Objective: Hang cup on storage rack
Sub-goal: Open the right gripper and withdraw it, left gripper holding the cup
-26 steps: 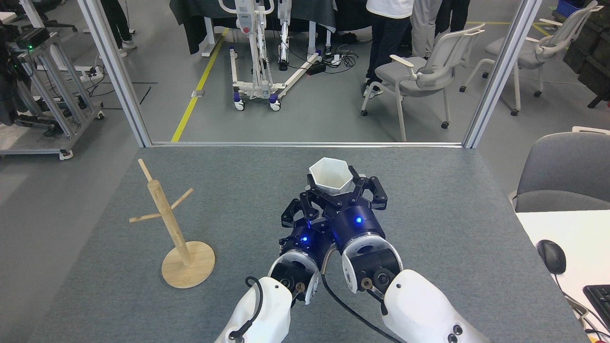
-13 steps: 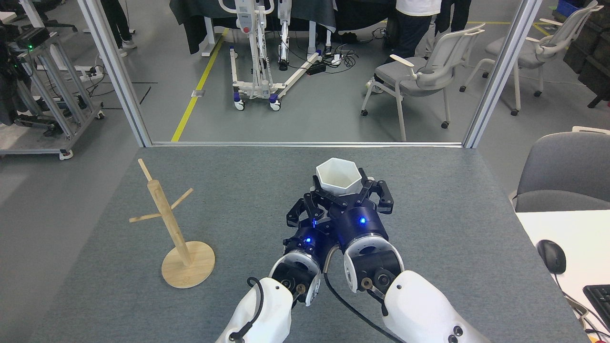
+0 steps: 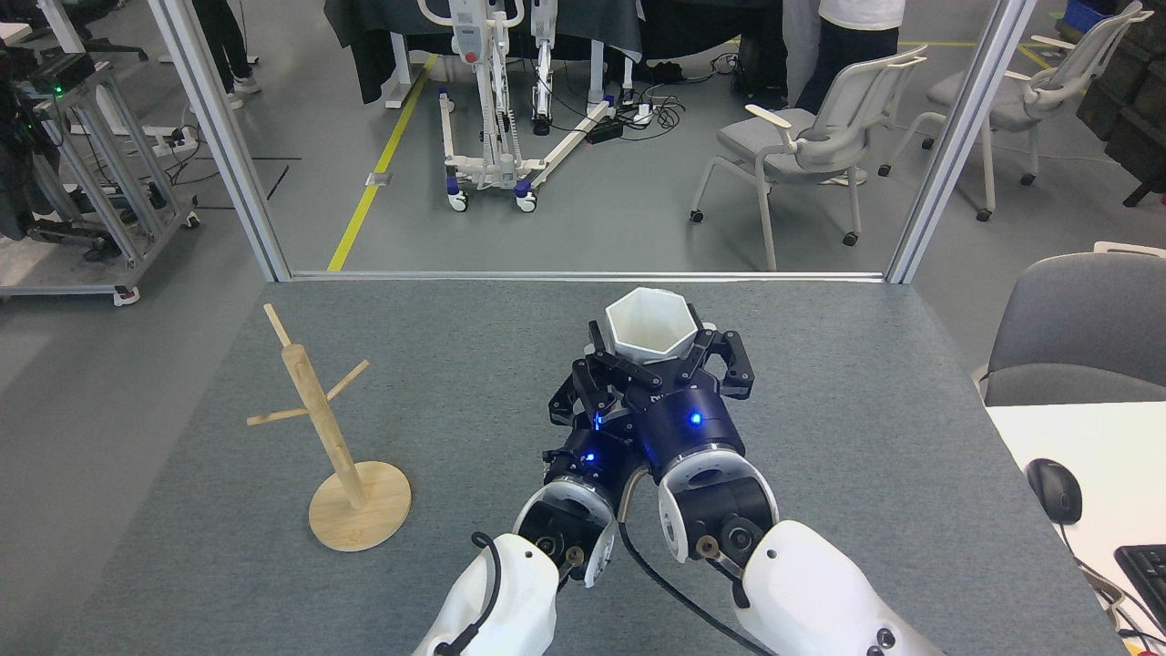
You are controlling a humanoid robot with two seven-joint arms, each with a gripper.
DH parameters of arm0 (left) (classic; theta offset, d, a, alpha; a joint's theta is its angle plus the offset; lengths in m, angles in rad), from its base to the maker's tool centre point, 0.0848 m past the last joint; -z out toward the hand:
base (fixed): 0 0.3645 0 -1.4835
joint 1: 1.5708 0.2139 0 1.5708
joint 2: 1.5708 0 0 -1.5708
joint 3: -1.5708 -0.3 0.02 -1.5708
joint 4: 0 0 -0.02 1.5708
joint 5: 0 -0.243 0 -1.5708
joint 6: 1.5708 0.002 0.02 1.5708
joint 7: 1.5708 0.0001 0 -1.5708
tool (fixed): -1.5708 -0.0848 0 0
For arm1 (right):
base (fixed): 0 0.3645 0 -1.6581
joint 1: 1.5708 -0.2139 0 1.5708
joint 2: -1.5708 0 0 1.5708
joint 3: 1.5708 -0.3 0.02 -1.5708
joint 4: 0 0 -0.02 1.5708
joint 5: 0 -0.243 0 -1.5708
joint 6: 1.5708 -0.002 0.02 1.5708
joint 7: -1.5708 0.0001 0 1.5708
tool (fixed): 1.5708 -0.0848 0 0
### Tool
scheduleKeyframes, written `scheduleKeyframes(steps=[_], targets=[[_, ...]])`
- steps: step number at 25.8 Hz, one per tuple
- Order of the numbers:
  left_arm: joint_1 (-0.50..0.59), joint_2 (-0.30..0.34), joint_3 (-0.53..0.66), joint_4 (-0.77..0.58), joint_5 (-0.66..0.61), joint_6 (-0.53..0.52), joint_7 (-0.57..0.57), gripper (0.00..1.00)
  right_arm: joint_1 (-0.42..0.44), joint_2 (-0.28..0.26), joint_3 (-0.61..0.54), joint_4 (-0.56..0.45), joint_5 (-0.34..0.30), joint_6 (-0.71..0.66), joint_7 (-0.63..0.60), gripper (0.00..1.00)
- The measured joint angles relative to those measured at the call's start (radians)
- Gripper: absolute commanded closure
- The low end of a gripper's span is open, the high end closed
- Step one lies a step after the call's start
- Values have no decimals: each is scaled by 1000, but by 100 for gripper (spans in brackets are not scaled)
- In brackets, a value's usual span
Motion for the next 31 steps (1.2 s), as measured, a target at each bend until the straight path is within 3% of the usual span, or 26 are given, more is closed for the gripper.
scheduleKeyframes(steps=[17,31], targets=[[65,26,9,-124,-188,1,-5,99,-2,-2,-47,-91,0,-112,-117,0],[160,50,19,-168,-257,108,-3,100,-8,-2,-129,-104,-10,-119,-216,0]])
